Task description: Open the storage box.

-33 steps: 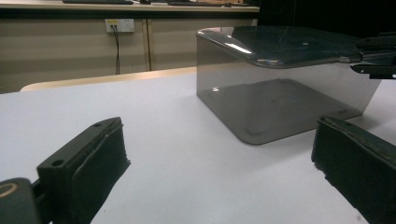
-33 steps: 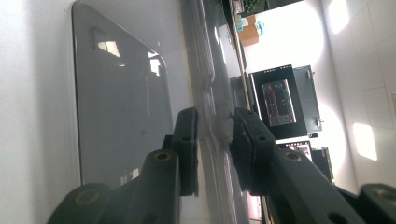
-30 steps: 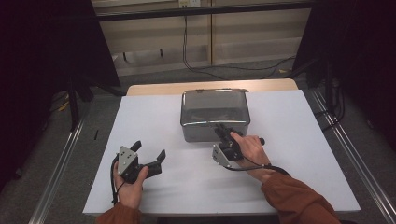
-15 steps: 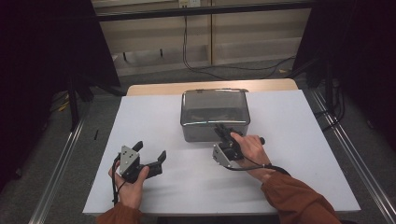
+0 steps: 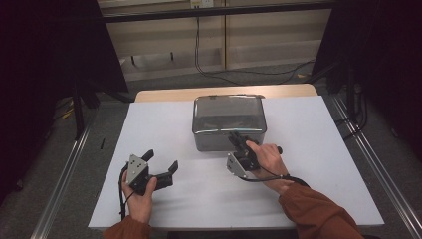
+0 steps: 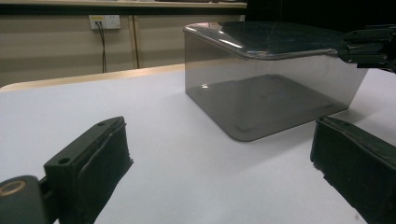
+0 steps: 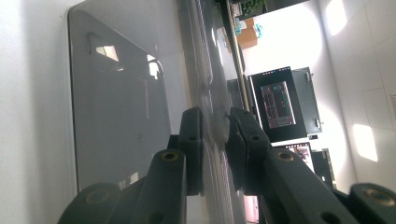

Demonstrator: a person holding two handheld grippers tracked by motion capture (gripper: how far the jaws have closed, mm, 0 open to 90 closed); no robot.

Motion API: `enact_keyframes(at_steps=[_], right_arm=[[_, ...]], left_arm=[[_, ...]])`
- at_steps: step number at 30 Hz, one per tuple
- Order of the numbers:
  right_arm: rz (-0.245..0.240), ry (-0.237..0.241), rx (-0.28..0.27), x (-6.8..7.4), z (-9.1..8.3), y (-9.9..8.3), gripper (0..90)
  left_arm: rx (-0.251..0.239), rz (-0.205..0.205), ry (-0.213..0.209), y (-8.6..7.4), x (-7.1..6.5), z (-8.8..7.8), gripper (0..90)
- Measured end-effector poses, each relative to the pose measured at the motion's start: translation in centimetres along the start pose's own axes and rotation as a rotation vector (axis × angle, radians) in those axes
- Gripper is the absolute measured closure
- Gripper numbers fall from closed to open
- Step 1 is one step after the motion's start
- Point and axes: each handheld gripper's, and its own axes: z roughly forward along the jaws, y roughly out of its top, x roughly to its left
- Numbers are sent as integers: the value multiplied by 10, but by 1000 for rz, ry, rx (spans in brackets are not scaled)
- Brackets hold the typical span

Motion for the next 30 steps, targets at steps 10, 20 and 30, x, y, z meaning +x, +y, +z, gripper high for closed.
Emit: enact_keyframes(at_steps=[10,20,30], right_arm=[[0,-6,-6,-1,-1,1,773],[1,-13,-17,-2,-2,2,788],[9,-26,-22,-5,-3,2,791]], left_arm=[[-15,-12,-31,1,-2,0,37],[-26,8,-52,3,-5,3,32],[-10,18,-68,6,-7,12,26]])
